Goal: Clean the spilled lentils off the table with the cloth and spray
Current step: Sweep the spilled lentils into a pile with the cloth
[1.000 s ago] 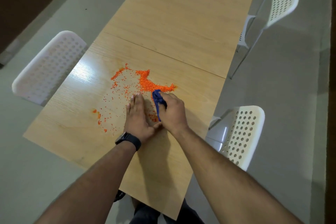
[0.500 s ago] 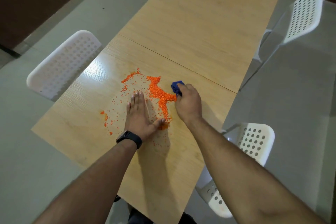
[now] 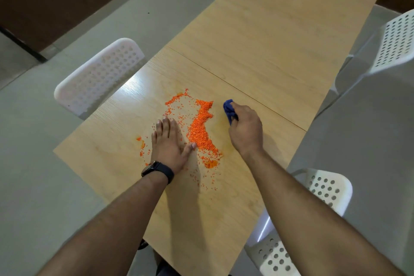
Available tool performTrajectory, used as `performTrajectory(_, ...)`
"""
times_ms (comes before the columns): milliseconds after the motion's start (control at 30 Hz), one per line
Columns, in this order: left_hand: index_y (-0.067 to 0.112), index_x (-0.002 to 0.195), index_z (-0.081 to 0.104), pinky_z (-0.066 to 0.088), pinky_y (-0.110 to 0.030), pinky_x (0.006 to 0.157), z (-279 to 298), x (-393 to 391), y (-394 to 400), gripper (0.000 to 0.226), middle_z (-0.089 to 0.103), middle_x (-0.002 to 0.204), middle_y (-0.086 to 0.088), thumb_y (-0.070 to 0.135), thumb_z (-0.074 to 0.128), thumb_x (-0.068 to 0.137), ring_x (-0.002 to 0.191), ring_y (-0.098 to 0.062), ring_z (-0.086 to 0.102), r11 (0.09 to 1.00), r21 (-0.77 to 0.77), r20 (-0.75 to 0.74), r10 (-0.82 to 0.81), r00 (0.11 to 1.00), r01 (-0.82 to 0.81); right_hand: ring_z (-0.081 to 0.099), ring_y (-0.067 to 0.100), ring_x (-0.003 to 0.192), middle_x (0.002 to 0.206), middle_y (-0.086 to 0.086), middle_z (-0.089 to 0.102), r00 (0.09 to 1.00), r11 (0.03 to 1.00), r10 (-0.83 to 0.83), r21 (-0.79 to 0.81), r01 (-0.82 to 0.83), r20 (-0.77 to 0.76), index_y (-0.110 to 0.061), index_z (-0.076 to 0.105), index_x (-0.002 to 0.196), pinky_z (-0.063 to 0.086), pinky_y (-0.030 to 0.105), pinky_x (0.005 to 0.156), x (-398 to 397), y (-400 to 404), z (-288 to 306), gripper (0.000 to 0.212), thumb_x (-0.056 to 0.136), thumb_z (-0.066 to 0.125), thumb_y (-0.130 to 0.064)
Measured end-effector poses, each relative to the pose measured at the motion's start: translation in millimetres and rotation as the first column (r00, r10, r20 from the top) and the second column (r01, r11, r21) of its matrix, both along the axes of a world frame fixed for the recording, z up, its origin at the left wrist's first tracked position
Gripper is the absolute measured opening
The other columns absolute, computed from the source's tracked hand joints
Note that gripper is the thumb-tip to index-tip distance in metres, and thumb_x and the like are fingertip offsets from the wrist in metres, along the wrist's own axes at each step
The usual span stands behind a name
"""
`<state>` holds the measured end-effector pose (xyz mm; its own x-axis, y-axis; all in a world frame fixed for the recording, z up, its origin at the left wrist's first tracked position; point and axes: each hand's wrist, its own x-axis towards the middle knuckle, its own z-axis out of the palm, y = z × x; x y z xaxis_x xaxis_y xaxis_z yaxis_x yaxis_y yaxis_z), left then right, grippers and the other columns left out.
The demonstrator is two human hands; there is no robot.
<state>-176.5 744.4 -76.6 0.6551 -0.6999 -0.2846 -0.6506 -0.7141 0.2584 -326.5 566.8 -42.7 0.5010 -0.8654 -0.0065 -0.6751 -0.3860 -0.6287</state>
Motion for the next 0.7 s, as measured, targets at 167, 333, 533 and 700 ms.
performTrajectory(167,0.021,0.167,0.0,-0.003,-0.046,0.128,-1,2,-2,0.096,-0.01,0.174,-0.003,0.074,0.039,0.097,0.16,-0.026,-0.012,1.0,-0.026,-0.001,-0.003,1.0,0.003,0.052,0.026,0.123,0.131,0.004,0.064,0.99,0.997,0.071,0.029,-0.068,-0.125,-0.016,0.057,0.149,0.045,0.038,0.103,24,4,-2,0.054,0.097,0.055,-0.002)
performTrajectory(333,0.02,0.167,0.002,0.006,-0.046,0.13,-1,11,-1,0.091,-0.006,0.174,-0.003,0.064,0.046,0.101,0.161,-0.024,-0.006,0.997,-0.062,-0.019,0.034,0.999,-0.035,0.057,0.023,0.119,0.127,0.004,0.068,0.968,0.966,0.243,0.11,-0.235,-0.069,-0.019,0.063,0.143,0.05,0.04,0.104,42,42,6,0.053,0.093,0.058,0.0)
performTrajectory(533,0.019,0.167,0.003,0.008,-0.044,0.129,3,31,0,0.091,-0.006,0.175,-0.001,0.057,0.054,0.101,0.161,-0.022,-0.006,0.991,-0.104,-0.058,0.075,0.996,-0.08,0.061,0.02,0.121,0.131,0.004,0.07,0.981,0.98,0.176,0.078,-0.183,0.086,-0.018,0.068,0.138,0.049,0.041,0.111,35,20,4,0.055,0.088,0.058,0.004)
performTrajectory(700,0.017,0.167,0.0,0.004,-0.042,0.13,0,35,0,0.096,-0.006,0.174,-0.002,0.06,0.054,0.1,0.161,-0.021,-0.006,0.993,-0.079,-0.097,0.085,0.992,-0.092,0.063,0.025,0.117,0.127,0.005,0.071,0.999,0.999,0.045,-0.015,-0.045,-0.014,-0.017,0.067,0.138,0.051,0.039,0.104,57,-40,4,0.051,0.092,0.055,0.002)
